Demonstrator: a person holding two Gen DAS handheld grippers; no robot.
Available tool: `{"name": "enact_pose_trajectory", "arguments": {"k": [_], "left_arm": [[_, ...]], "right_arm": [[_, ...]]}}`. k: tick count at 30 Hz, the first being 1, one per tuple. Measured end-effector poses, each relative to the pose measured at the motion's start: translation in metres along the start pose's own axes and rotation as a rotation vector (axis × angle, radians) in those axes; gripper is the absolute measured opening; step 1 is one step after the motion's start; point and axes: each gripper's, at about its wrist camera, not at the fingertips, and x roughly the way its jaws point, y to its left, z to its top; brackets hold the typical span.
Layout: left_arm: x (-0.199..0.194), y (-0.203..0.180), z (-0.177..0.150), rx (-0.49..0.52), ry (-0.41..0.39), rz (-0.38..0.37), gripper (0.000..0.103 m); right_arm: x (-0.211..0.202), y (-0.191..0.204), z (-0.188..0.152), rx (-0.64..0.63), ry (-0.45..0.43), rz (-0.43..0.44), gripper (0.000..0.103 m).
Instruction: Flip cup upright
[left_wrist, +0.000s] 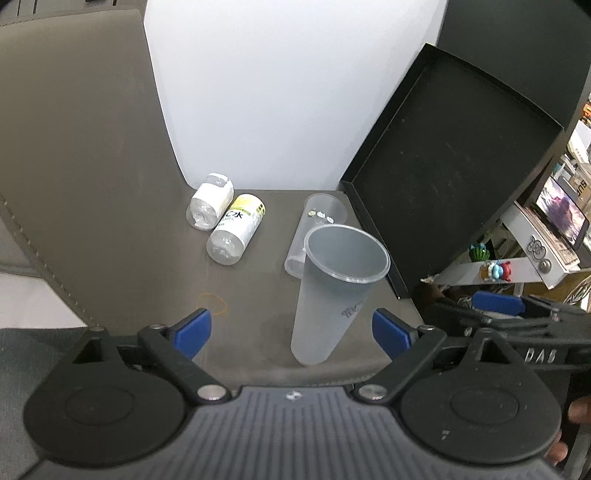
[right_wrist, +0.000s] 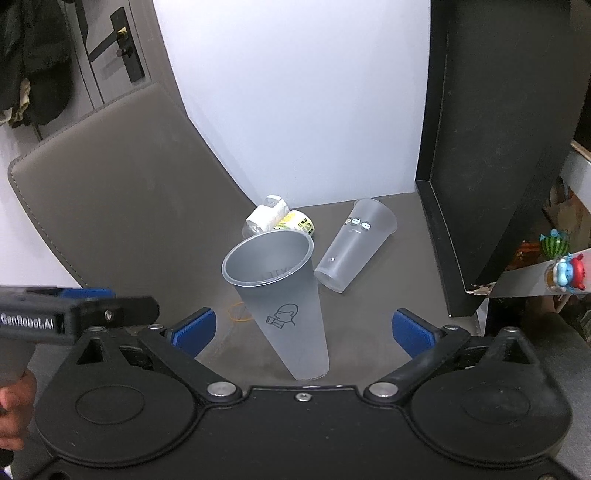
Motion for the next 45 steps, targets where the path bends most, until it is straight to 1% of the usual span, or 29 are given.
{"name": "enact_pose_trajectory", "arguments": {"k": [4, 11, 19, 26, 31, 36, 45], "left_arm": [[-0.004, 0.0, -0.007, 0.016, 0.012, -0.005, 0.094], [-0.01, -0.006, -0.016, 0.031, 0.007, -0.02, 0.094], [-0.013, -0.011, -0.02, 0.058, -0.002, -0.04, 0.094], [-0.006, -0.006, -0.021, 0.045, 0.011, -0.048, 0.094], [-0.006, -0.001, -0.021, 0.034, 0.012, -0.048, 0.094], [-0.006, 0.002, -0.019, 0.026, 0.009, -0.05, 0.094], [-0.007, 0.007, -0.022, 0.018, 0.011, -0.049, 0.094]], "right_arm": [[-0.005, -0.001, -0.001, 0.005, 0.01, -0.009, 0.103], [-0.014, -0.004, -0.01, 0.002, 0.027, -0.02, 0.103], [-0.023, -0.004, -0.012, 0.001, 0.029, -0.038, 0.103], [-0.027, 0.0, -0.009, -0.013, 0.04, -0.049, 0.103], [-0.03, 0.002, -0.006, -0.004, 0.065, -0.059, 0.103], [-0.036, 0.007, -0.003, -0.035, 0.056, -0.07, 0.103], [-0.039, 0.008, -0.003, -0.043, 0.06, -0.088, 0.103]]}}
